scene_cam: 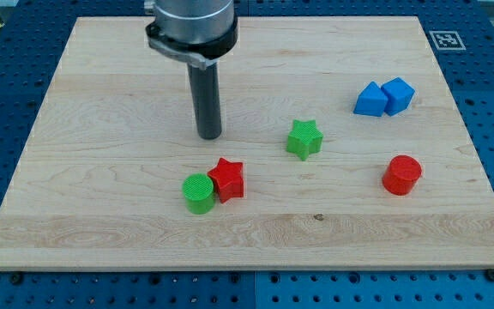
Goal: Separate green circle and red star
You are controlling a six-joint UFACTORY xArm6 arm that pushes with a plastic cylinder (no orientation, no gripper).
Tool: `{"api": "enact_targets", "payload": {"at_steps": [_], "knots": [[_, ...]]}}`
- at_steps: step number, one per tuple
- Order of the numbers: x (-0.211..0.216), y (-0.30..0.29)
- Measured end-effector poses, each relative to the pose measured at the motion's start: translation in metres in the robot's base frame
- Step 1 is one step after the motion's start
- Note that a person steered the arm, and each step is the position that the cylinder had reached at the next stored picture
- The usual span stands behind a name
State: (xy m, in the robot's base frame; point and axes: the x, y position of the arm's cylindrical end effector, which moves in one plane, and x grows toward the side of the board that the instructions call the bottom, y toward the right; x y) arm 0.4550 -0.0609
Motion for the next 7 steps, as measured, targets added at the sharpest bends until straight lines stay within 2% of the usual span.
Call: {"api": "enact_targets", "payload": {"at_steps": [3, 7], "knots": [[0.057, -0.010], [0.061, 0.014]]}}
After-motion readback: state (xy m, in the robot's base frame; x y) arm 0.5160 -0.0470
